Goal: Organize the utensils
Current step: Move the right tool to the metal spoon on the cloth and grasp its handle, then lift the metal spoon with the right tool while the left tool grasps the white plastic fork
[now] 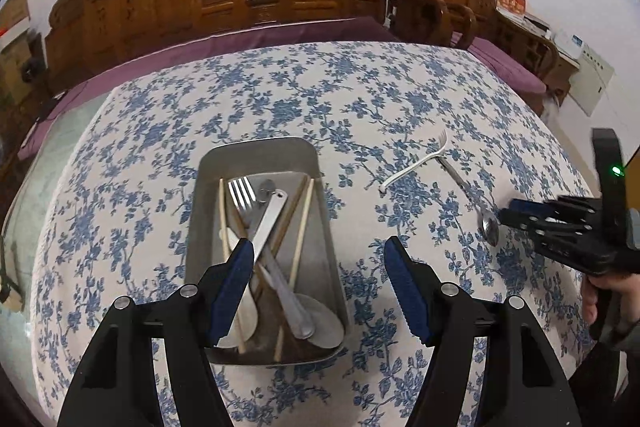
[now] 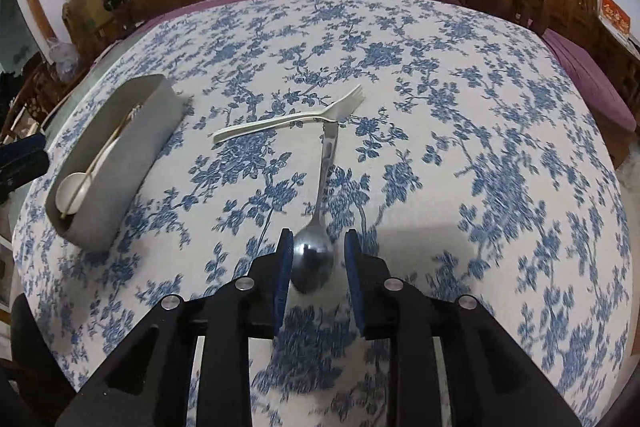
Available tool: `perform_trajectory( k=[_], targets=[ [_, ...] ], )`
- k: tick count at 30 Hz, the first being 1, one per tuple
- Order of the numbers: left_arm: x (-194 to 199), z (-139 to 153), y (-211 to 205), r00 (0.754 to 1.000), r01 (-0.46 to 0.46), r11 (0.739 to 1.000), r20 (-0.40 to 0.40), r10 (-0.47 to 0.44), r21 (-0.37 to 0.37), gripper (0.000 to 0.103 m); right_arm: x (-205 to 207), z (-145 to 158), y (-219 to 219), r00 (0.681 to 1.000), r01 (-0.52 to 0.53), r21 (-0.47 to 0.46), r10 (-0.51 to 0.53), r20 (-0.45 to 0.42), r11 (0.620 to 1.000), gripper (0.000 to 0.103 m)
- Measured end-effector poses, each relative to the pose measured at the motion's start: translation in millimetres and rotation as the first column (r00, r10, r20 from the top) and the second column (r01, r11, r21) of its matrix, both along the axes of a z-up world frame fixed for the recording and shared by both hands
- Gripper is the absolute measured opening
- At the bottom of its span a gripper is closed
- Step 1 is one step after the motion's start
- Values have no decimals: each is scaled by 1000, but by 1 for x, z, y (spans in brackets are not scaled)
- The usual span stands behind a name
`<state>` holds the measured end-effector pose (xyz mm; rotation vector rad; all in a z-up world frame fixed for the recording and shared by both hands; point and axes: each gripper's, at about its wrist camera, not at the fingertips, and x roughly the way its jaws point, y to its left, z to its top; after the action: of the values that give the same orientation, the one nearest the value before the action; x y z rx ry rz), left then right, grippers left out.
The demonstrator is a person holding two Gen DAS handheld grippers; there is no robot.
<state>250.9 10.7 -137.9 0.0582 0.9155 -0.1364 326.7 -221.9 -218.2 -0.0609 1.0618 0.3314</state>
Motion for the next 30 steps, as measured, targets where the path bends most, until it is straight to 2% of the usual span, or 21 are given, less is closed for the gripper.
perform_trajectory(
  k=[6,13,18,20,21,30],
  targets=[
    [3,-4,-8,1000,12,1000,-8,-12,9,65,28,-18,14,998,-27,-31,25,-57,999,28],
    [6,-6,-14,1000,25,1000,-15,-25,13,65,37,-23,28,994,-65,-160,49,-100,985,26],
    [10,-8,-21,999,36,999,-18,-36,11,65,34,-22,14,989,-51,-162,28,-145,985,19],
    [13,-10,-26,999,47,999,-22,-46,13,65,32,-21,7,987,-50,-163,23,-161,985,9],
    [15,-11,-29,998,53,999,-23,-52,15,65,32,-20,2,986,-46,-163,19,-166,986,7],
    [41,-23,-62,992,122,992,-42,-120,40,65,23,-20,-33,989,2,-138,-23,-146,990,5]
  ],
)
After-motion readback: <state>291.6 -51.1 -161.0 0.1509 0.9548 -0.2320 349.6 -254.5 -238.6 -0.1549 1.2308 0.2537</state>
